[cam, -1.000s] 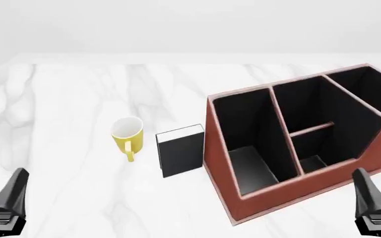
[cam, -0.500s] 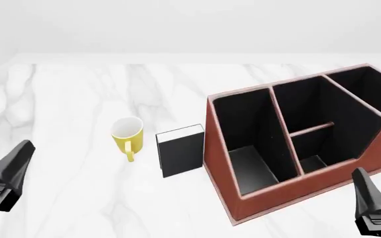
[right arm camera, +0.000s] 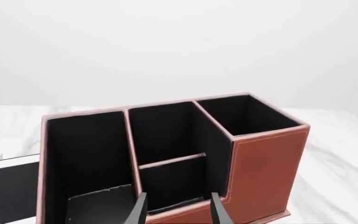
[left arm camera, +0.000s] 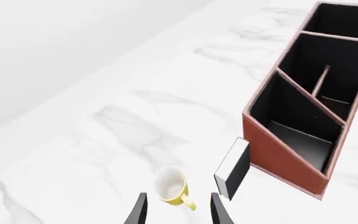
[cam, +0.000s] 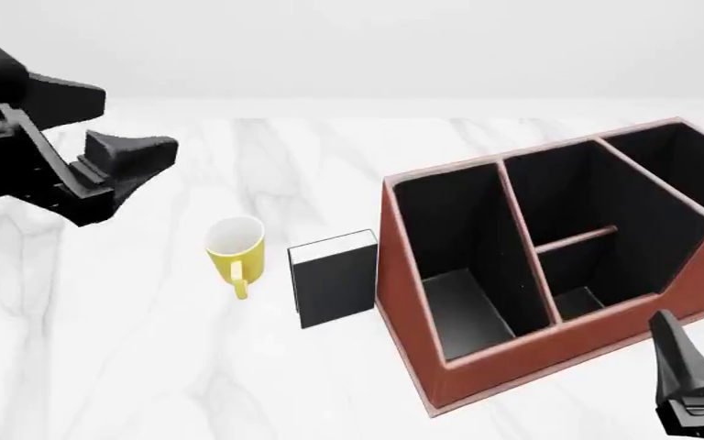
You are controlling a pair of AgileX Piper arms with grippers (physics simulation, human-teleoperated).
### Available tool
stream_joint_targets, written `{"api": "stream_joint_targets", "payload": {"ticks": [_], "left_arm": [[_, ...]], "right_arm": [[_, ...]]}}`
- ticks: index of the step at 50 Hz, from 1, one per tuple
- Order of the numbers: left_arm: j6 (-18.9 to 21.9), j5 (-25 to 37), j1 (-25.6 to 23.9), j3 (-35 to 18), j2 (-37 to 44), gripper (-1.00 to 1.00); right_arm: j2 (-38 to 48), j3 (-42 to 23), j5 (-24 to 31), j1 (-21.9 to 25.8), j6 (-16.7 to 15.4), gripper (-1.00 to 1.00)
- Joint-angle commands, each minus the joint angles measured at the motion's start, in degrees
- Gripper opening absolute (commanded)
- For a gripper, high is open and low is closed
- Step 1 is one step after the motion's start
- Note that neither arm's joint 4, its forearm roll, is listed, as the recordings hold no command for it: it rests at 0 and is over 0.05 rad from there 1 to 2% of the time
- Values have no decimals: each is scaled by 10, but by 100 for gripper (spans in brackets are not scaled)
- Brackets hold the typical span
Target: Pick up the book and place it in the back compartment of the caddy.
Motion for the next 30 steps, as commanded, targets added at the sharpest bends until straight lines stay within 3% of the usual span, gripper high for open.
{"api": "stream_joint_targets", "payload": {"ticks": [1, 12, 15, 18, 30], "left_arm": [[61, 133, -110, -266, 260, 100], [44, 112, -124, -237, 280, 100], [75, 112, -105, -237, 303, 100], [62, 118, -111, -246, 309, 100], [64, 98, -122, -198, 324, 100]], "right_arm": [[0, 1, 0, 3, -1, 100], [0, 2, -1, 2, -6, 100], [0, 2, -1, 2, -6, 100], [0, 2, -2, 2, -7, 100], [0, 1, -2, 2, -6, 100]]}}
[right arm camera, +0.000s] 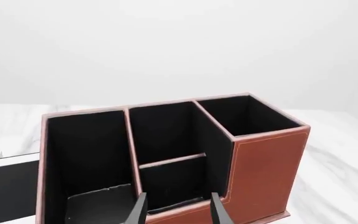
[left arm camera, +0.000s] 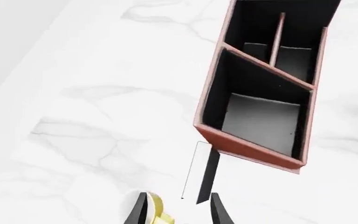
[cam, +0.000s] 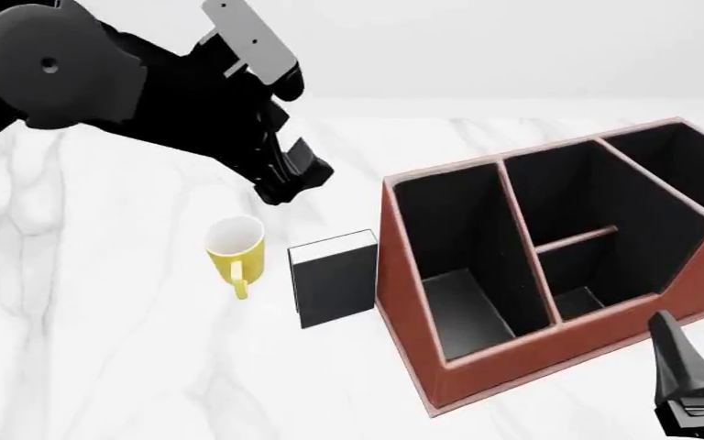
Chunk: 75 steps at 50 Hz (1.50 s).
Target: Pick up the book and place it in the back compartment of the caddy.
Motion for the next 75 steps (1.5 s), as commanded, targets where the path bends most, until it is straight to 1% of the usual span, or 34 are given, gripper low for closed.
{"api": "stream_joint_targets", "payload": {"ticks": [1, 3, 5, 8, 10, 11, 16, 23, 26, 28, 36, 44, 54, 58, 67, 70, 75], "left_arm": [[1, -17, -15, 24, 28, 100], [14, -24, -6, 37, 41, 100], [8, -27, -6, 28, 44, 100], [12, -30, -4, 25, 47, 100], [16, -31, -2, 27, 49, 100], [28, -34, 5, 30, 54, 100], [31, -41, 4, 19, 62, 100], [31, -62, 3, 25, 78, 100], [19, -72, -4, 31, 87, 100], [11, -79, -14, 45, 91, 100], [8, -96, -9, 45, 112, 100], [1, -128, -8, 67, 137, 100], [1, -153, -6, 68, 165, 100], [-5, -158, -16, 71, 167, 100], [-4, -169, -14, 76, 187, 100], [-1, -180, -14, 84, 193, 100], [-10, -200, -18, 102, 207, 100]], "right_arm": [[0, 0, 0, 0, 0, 100], [0, 0, 0, 0, 0, 100], [0, 0, 0, 0, -1, 100], [0, 0, -1, 0, -1, 100], [0, 0, -1, 0, 0, 100], [0, 0, 0, 0, 0, 100], [0, 0, 0, 0, 0, 100], [0, 0, -1, 0, 2, 100], [0, 0, -1, 0, 2, 100], [0, 0, 0, -1, 3, 100], [0, 0, 0, 0, 3, 100], [0, 0, -2, 3, -1, 100], [0, 0, -2, 3, -1, 100], [0, 0, -2, 3, 0, 100], [0, -1, -1, 4, 1, 100], [0, 0, -1, 5, 0, 100], [0, 0, -2, 5, -2, 100]]}}
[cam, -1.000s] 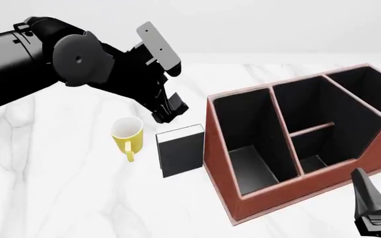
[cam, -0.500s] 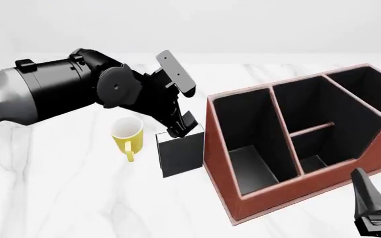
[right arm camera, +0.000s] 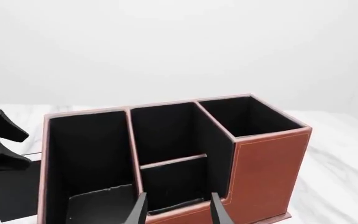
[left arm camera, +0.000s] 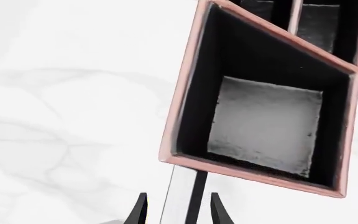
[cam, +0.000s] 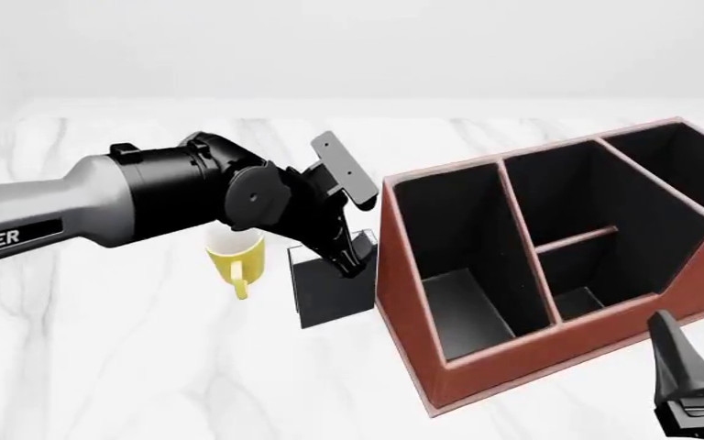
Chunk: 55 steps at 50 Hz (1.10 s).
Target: Pick up the book and place it in the back compartment of the caddy.
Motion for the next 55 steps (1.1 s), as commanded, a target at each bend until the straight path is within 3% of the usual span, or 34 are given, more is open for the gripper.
{"api": "stream_joint_targets", "payload": {"ticks": [1, 29, 30, 46, 55], "left_arm": [[-10, -35, -7, 27, 27, 100], [2, -94, 21, 24, 101, 100], [-10, -95, 9, 35, 100, -100], [-26, -76, 12, 43, 72, -100], [-40, -29, -18, 59, 20, -100]], "right_arm": [[0, 0, 0, 0, -1, 100], [0, -1, 1, -1, 2, 100], [0, 0, 0, -1, 2, 100], [0, 0, 1, -3, 1, 100], [0, 0, 1, -3, 2, 100]]}}
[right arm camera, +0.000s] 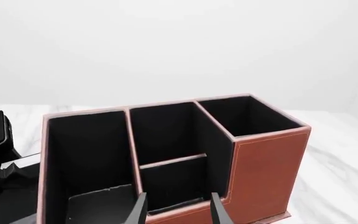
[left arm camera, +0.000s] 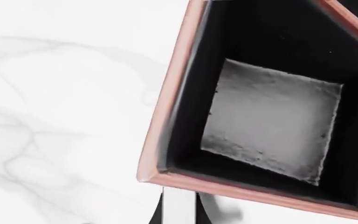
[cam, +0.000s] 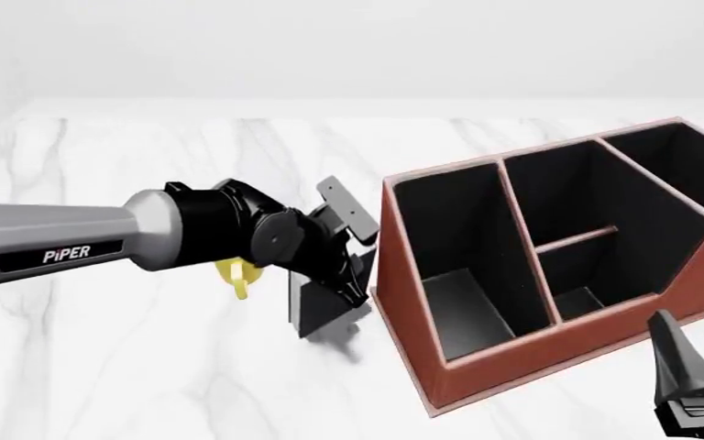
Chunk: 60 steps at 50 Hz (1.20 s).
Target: Pick up the book and place it in the back compartment of the caddy.
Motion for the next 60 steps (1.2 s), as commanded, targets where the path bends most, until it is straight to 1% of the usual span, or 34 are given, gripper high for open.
{"api": "stream_joint_targets", "payload": {"ticks": [1, 4, 5, 6, 8, 10, 11, 12, 14, 17, 18, 19, 23, 24, 28, 32, 33, 35, 36, 37, 39, 41, 42, 43, 45, 47, 50, 51, 52, 53, 54, 56, 57, 60], "left_arm": [[1, 54, -16, -5, -54, -100], [-6, 78, -28, -12, -77, -100], [4, 85, -21, -24, -81, -100], [1, 104, -23, -36, -88, -100], [18, 120, -4, -63, -90, -100], [13, 148, -14, -76, -103, -100], [13, 149, -14, -76, -102, -100], [27, 152, -4, -88, -104, -100], [23, 181, -8, -111, -112, -100], [39, 216, -3, -145, -120, -100], [63, 224, 13, -165, -119, -100], [62, 232, 9, -178, -125, -100], [85, 270, 17, -240, -129, -100], [103, 275, 25, -264, -129, -100], [118, 301, 32, -344, -118, -100], [132, 309, 34, -379, -106, -100], [127, 317, 23, -392, -104, -100], [137, 327, 11, -429, -101, -100], [137, 328, 11, -429, -101, -100], [144, 334, 5, -465, -97, -100], [147, 335, 2, -478, -95, -100], [144, 324, -15, -512, -93, -100], [144, 325, -15, -512, -93, -100], [133, 321, -27, -515, -92, -100], [129, 282, -39, -495, -95, -100], [126, 269, -43, -489, -95, -100], [117, 227, -63, -469, -98, -100], [98, 217, -73, -476, -94, -100], [110, 199, -74, -464, -94, -100], [110, 195, -76, -464, -94, -100], [93, 193, -87, -469, -90, -100], [96, 188, -99, -465, -87, -100], [86, 191, -110, -468, -87, -100], [89, 194, -119, -480, -77, -100]], "right_arm": [[0, 0, 0, 0, 0, 100], [0, 0, 0, 0, 0, 100], [0, 0, 0, 0, 0, 100], [0, 0, 0, 0, 0, 100], [0, 0, 0, 0, -1, 100], [0, 0, -1, 1, -2, 100], [0, 0, 0, 1, -2, 100], [0, 0, 0, 1, -2, 100], [0, 0, -1, 1, -2, 100], [0, 0, -1, 1, -2, 100], [0, 0, -1, 1, -1, 100], [0, 0, -1, 1, -1, 100], [0, 0, -2, 1, -1, 100], [0, 0, -2, 1, -2, 100], [0, 0, -3, 1, -2, 100], [0, 0, -3, 1, -3, 100], [0, 0, -2, 0, -3, 100], [0, 0, -3, 0, -5, 100], [0, 0, -3, 0, -5, 100], [0, 0, -2, 0, -4, 100], [0, 0, -2, 0, -4, 100], [0, 0, -2, 1, -4, 100], [0, 0, -2, 1, -4, 100], [0, 0, -2, 0, -4, 100], [0, 0, -2, 0, -4, 100], [0, 0, -2, 0, -4, 100], [0, 0, -2, 0, -4, 100], [0, 0, -2, 0, -4, 100], [0, 0, -2, 0, -4, 100], [0, 0, -2, 0, -4, 100], [0, 0, -2, 0, -4, 100], [0, 0, -2, -1, -4, 100], [0, 0, -1, -1, -4, 100], [0, 0, -1, -1, -4, 100]]}}
